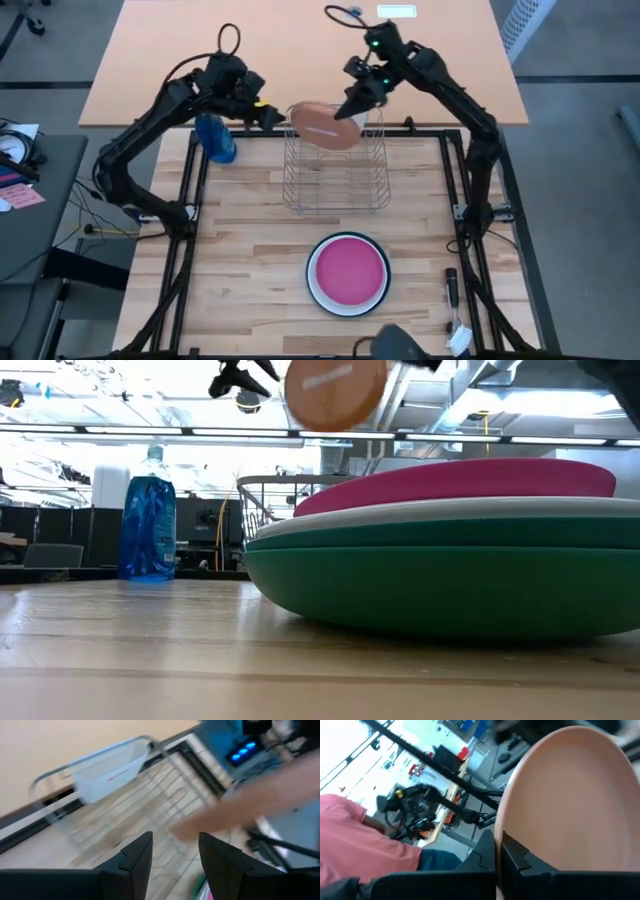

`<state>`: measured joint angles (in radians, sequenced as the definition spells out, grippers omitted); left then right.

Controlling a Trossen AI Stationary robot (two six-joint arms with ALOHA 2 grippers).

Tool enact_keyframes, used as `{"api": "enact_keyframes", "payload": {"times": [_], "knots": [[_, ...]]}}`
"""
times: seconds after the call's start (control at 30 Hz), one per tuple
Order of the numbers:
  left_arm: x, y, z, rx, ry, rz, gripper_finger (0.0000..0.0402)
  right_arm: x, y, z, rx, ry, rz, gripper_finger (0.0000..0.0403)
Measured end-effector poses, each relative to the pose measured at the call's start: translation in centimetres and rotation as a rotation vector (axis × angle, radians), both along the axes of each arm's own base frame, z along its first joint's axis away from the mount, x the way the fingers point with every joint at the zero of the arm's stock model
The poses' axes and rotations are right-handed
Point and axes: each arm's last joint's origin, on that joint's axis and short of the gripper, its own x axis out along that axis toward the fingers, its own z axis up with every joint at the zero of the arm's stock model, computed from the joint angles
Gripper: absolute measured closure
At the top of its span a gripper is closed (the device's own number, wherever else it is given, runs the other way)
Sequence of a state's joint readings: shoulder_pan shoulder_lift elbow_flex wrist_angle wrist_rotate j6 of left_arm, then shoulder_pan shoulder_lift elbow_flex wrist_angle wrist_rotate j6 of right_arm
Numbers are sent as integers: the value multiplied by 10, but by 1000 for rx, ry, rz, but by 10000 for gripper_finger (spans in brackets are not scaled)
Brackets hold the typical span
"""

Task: Sort dishes
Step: Put the brown plate in the dish rack

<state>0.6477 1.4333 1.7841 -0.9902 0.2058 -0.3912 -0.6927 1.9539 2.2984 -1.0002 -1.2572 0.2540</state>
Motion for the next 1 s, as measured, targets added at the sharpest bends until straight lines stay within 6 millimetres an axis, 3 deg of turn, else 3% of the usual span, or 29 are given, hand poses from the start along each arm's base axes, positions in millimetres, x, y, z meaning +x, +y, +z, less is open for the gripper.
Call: {"api": "enact_keyframes", "payload": {"times": [0.23, 0.57, 0.83, 1.0], "knots": [[-17, -1, -7, -10, 138, 14, 248, 3, -30, -27, 58, 69, -55, 401], [-24, 9, -10, -6, 176, 37, 248, 6, -53, -51, -63, 70, -107, 401], [-33, 30, -12, 10, 172, 89, 248, 0, -77, -69, -54, 115, -169, 401], [-31, 46, -21, 0, 191, 92, 248, -1, -77, -67, -109, 80, -157, 401]]}}
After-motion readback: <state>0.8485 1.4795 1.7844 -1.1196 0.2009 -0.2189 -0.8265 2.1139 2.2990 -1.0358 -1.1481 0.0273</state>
